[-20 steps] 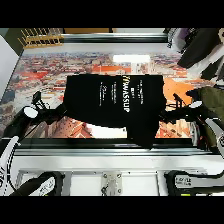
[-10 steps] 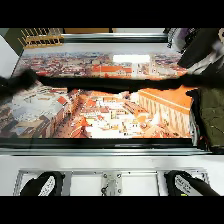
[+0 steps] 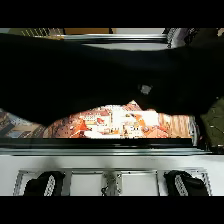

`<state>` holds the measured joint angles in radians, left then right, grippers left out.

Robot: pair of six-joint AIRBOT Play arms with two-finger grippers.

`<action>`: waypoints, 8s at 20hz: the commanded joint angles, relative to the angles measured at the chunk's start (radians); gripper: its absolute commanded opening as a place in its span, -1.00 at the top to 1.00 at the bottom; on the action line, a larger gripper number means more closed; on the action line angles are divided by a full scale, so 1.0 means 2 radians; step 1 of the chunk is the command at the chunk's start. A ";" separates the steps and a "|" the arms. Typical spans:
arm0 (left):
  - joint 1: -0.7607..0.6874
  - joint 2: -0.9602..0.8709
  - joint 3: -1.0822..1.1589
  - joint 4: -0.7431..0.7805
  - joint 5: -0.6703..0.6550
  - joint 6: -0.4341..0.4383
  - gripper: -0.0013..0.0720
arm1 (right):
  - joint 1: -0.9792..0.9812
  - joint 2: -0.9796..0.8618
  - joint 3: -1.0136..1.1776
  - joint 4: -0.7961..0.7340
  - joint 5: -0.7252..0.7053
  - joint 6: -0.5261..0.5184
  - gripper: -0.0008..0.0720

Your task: Fold the clothes and pants, and hang the long-sleeved shirts on hangers.

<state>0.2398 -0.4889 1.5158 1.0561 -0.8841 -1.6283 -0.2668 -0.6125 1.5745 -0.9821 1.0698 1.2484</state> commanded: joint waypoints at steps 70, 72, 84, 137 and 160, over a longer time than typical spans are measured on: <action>0.043 -0.132 -0.650 0.024 -0.018 -0.114 -0.51 | 0.034 -0.195 -0.242 -0.167 0.004 0.110 -0.47; 0.040 -0.132 -0.650 0.009 0.004 -0.114 -0.51 | 0.034 -0.196 -0.242 -0.165 0.004 0.112 -0.47; -0.116 -0.256 -0.564 0.026 0.055 -0.120 0.95 | -0.046 -0.187 -0.289 -0.158 0.109 0.107 -0.48; -0.077 -0.426 -0.248 0.025 -0.105 0.025 0.95 | 0.007 -0.348 -0.223 -0.173 0.124 0.117 0.93; -0.139 -0.493 -0.108 0.020 -0.109 0.021 0.95 | -0.176 -0.410 -0.223 -0.035 0.076 -0.061 -0.98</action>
<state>0.0139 -1.5402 1.3926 1.0988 -1.1526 -1.5852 -0.4870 -1.4136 1.1892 -1.0790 1.1473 1.2095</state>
